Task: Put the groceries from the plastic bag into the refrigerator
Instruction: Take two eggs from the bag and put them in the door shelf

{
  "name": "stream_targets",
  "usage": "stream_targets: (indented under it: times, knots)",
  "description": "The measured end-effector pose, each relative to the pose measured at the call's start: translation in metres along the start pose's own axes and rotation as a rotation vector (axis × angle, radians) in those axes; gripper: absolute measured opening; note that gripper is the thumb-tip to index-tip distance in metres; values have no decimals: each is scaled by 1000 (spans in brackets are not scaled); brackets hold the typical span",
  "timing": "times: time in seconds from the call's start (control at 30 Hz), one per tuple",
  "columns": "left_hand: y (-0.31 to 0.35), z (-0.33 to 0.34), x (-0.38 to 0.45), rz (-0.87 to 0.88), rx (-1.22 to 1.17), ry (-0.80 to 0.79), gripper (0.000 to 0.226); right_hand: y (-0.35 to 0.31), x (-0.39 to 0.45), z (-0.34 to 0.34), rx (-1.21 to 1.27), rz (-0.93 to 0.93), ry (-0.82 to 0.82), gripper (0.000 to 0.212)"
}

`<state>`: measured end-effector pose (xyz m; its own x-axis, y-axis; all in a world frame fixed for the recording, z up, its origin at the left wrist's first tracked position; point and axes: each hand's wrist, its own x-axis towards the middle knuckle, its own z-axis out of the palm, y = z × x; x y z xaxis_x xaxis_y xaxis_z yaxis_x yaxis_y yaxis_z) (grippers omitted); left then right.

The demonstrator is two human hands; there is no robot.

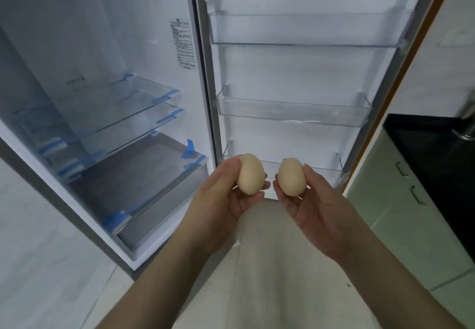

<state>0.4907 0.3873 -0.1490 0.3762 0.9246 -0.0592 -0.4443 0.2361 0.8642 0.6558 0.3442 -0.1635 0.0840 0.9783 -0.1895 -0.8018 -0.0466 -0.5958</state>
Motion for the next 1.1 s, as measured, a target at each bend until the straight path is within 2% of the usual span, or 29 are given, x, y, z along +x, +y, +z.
stream_targets:
  times: [0.1, 0.2, 0.37, 0.6, 0.73, 0.87, 0.97, 1.1]
  knots:
    - [14, 10, 26, 27, 44, -62, 40, -16, 23, 9, -56, -22, -5, 42]
    - [23, 24, 60, 46, 62, -70, 37, -39, 46, 16, -54, -57, -5, 38]
    - [24, 47, 116, 68, 114, -58, 33, -90, 86, 8, -31, -104, -25, 34]
    - [21, 70, 192, 73, 129, 13, 32, -162, 147, -13, 44, -78, -11, 45]
    - [19, 70, 225, 93, 209, 36, 41, -178, 178, -15, -4, -41, 17, 42]
    - [22, 63, 251, 73, 162, 27, 44, -181, 204, -15, -35, -23, 39, 44]
    - [27, 54, 268, 81, 190, -26, 42, -181, 220, -15, -105, -30, 41, 48]
    - [33, 39, 288, 36, 254, -109, 43, -185, 236, -12, -205, -91, 84, 42]
